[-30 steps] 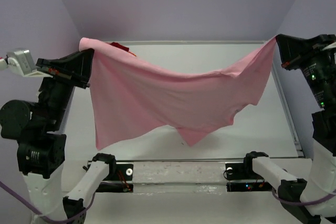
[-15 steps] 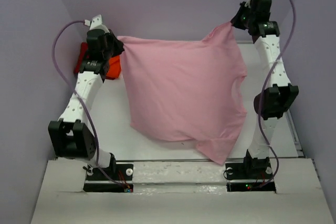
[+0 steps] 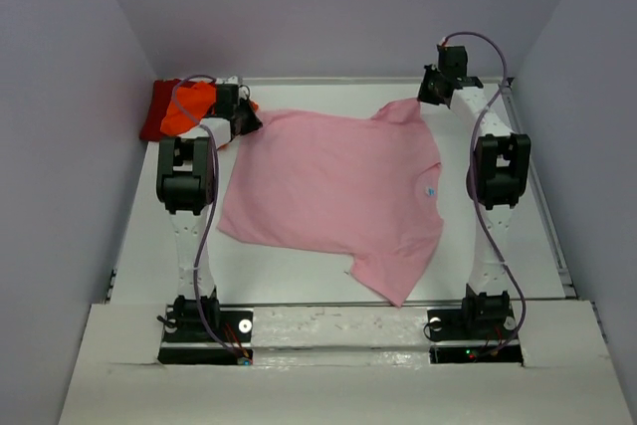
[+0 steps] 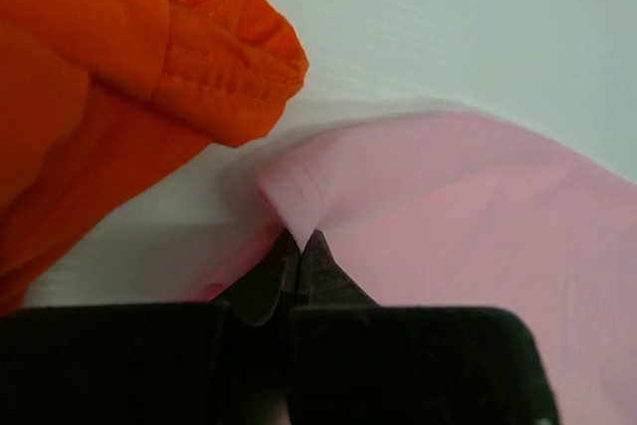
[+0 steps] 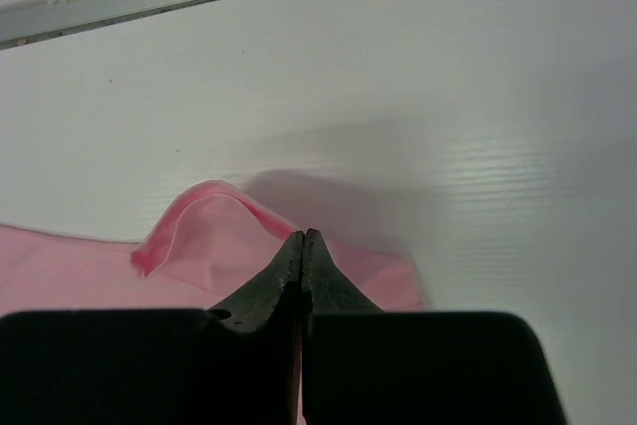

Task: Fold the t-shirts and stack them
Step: Flatten out the tshirt, then fold the flattened tshirt in 1/3 of the way

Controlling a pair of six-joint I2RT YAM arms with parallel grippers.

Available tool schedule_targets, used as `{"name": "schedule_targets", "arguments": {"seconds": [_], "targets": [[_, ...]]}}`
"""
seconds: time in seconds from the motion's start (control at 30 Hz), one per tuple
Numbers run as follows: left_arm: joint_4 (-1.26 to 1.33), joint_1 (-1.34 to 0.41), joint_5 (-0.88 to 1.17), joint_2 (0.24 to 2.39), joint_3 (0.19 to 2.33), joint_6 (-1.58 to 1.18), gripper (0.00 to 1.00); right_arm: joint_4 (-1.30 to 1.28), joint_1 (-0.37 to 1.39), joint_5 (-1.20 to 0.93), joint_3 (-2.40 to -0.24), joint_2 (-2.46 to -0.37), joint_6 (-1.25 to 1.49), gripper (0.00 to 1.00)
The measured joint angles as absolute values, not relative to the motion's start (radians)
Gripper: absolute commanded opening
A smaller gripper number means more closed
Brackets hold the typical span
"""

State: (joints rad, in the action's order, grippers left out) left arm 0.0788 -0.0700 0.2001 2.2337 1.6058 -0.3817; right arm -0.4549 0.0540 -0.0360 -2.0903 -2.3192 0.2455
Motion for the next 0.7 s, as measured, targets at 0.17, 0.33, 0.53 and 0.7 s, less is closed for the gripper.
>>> {"name": "schedule_targets", "arguments": {"seconds": [0.17, 0.33, 0.53, 0.7], "targets": [[0.088, -0.070, 0.244, 2.294, 1.689, -0.382, 0.04, -0.393, 0.054, -0.025, -2.072, -2.323, 0.231, 0.00], [0.085, -0.063, 0.254, 2.294, 1.703, -0.376, 0.03, -0.328, 0.054, -0.026, -1.910, -2.265, 0.239, 0.00], [0.077, -0.043, 0.255, 2.272, 1.658, -0.374, 0.03, -0.304, 0.054, -0.006, -1.611, -2.067, 0.266, 0.00], [0.062, -0.028, 0.248, 2.207, 1.588, -0.365, 0.03, -0.275, 0.054, 0.014, -1.450, -1.885, 0.279, 0.00]]}}
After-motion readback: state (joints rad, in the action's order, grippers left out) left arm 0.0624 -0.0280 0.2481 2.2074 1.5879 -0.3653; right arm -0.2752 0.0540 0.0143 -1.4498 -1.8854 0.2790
